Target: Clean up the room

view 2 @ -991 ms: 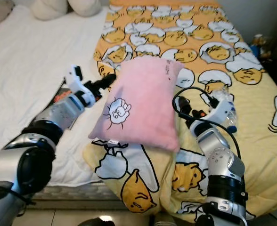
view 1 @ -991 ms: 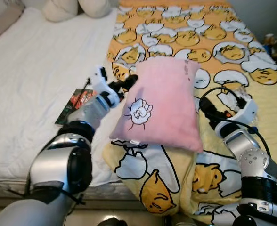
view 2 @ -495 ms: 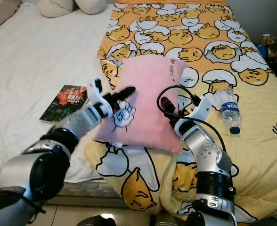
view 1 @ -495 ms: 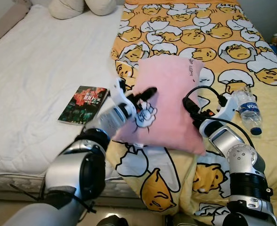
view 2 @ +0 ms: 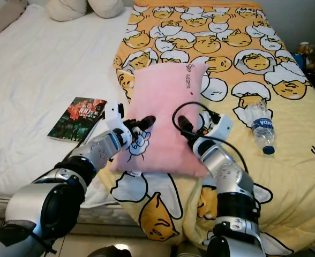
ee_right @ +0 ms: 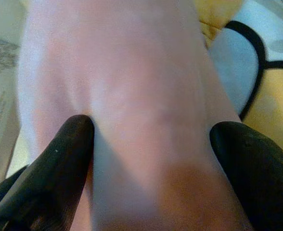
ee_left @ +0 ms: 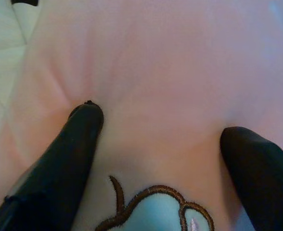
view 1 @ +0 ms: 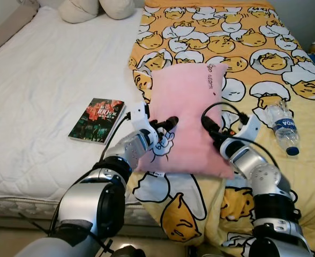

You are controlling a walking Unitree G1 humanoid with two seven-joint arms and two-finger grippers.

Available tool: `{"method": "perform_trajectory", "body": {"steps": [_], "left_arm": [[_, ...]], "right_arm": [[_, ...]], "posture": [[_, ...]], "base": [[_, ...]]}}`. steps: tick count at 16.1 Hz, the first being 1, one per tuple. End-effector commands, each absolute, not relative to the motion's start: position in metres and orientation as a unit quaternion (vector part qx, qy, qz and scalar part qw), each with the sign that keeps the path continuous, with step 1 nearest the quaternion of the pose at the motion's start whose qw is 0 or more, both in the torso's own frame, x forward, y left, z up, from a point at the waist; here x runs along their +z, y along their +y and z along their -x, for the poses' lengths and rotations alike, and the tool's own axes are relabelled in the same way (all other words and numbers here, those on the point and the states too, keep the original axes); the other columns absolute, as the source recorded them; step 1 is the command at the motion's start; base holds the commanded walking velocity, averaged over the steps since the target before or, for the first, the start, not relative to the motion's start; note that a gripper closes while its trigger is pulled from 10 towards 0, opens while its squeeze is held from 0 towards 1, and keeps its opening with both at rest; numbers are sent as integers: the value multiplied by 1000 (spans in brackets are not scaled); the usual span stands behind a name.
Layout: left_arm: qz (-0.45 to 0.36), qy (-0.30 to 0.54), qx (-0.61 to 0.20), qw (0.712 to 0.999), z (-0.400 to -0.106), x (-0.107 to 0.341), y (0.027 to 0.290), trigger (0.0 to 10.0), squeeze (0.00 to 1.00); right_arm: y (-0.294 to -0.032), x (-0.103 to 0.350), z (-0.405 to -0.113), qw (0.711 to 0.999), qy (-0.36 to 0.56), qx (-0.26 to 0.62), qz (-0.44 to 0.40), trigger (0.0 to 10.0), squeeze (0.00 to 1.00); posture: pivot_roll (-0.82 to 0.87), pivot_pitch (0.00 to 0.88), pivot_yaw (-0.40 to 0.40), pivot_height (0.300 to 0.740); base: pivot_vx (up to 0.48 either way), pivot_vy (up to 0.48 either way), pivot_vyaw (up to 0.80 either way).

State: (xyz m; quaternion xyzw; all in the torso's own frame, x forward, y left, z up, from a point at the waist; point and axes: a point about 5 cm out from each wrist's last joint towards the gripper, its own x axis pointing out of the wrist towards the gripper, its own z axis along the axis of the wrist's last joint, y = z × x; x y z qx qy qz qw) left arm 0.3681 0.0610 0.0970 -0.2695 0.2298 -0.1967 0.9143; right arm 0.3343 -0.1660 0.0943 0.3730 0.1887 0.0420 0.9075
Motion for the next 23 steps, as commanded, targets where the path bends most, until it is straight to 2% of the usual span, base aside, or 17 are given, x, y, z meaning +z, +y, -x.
{"method": "perform_trajectory", "body": {"steps": [1, 5, 9, 12, 17, 23], "left_arm": [[280, 266, -200, 900, -357, 81, 54, 0, 0], [294, 257, -191, 901, -358, 82, 52, 0, 0], [292, 252, -188, 903, -353, 75, 54, 0, 0], [273, 233, -196, 913, -357, 81, 55, 0, 0], [277, 221, -204, 913, -360, 86, 53, 0, 0], [268, 199, -200, 921, -363, 91, 57, 0, 0]], "right_arm": [[-162, 88, -336, 911, 197, 31, -360, 0, 0], [-160, 84, -337, 916, 201, 33, -346, 0, 0], [-168, 90, -343, 925, 179, 29, -334, 0, 0], [-163, 78, -334, 946, 192, 50, -256, 0, 0], [-159, 69, -331, 945, 196, 45, -258, 0, 0], [-167, 72, -334, 945, 175, 29, -273, 0, 0]], "posture": [[-201, 59, 90, 740], [-196, 50, 83, 740], [-194, 41, 75, 740], [-184, 20, 65, 740], [-178, 21, 65, 740], [-185, 0, 69, 740]], "base": [[0, 0, 0], [0, 0, 0], [0, 0, 0], [0, 0, 0], [0, 0, 0], [0, 0, 0]]}}
